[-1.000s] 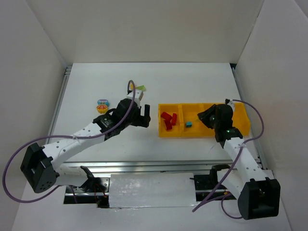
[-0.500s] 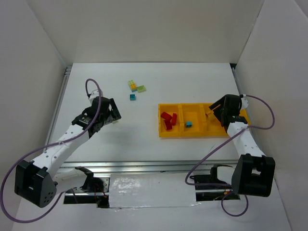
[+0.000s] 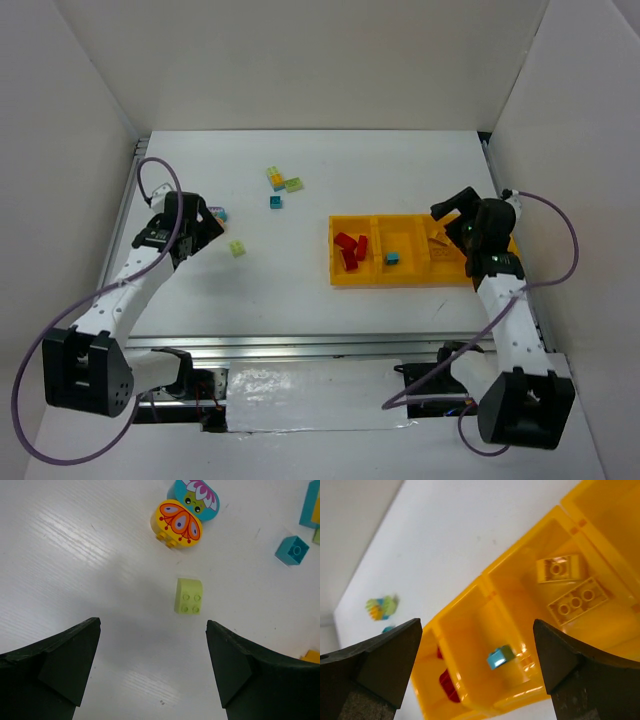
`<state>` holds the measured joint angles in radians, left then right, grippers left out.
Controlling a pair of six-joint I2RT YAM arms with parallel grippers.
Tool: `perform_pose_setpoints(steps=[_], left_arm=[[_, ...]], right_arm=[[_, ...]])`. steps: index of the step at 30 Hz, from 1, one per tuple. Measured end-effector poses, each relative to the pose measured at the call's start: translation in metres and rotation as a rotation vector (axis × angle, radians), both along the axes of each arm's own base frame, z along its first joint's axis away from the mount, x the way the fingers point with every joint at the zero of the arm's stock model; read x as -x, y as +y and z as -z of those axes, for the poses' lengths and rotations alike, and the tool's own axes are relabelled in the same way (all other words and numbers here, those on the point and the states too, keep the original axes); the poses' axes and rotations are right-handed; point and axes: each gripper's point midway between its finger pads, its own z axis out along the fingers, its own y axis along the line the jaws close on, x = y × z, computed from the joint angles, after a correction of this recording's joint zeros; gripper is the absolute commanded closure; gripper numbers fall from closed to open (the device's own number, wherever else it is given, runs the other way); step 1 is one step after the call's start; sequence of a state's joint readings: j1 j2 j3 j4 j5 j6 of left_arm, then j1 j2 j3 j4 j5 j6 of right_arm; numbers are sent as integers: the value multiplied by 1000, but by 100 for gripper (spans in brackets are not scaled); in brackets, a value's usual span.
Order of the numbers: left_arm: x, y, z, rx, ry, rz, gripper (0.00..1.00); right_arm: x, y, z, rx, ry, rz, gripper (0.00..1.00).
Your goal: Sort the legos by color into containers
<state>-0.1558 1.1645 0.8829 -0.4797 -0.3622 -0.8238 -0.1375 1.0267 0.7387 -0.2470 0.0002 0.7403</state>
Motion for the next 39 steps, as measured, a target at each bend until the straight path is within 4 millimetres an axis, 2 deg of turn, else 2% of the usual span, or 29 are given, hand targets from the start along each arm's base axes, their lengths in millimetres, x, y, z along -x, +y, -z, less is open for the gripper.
perform_pose_setpoints(steps=[5,9,14,19,27,31,36,39], left_arm=[[-13,11,22,16,73,-31,0],[-28,15,39,20,127,-41,0],[-62,17,63,4,185,-5,1],[-81,17,86,-21,232,74,1],[-103,26,93,-103,233,205,0],[-107,23,98,-112,216,268,0],[-119,19,117,-116,248,333,1],[-130,17,114,-110,241,335,1]], right_arm=[[24,29,-41,-5,-157,-140,0],[35,58,-56,-12,-212,-290,0],[45,89,-54,-58,-212,-458,0],[52,102,-40,-85,-181,-531,1],[58,116,-33,-109,-172,-604,0],[59,120,-31,-111,-170,-626,1],[62,127,-32,-111,-171,-657,0],[64,132,-32,-107,-174,-681,1]])
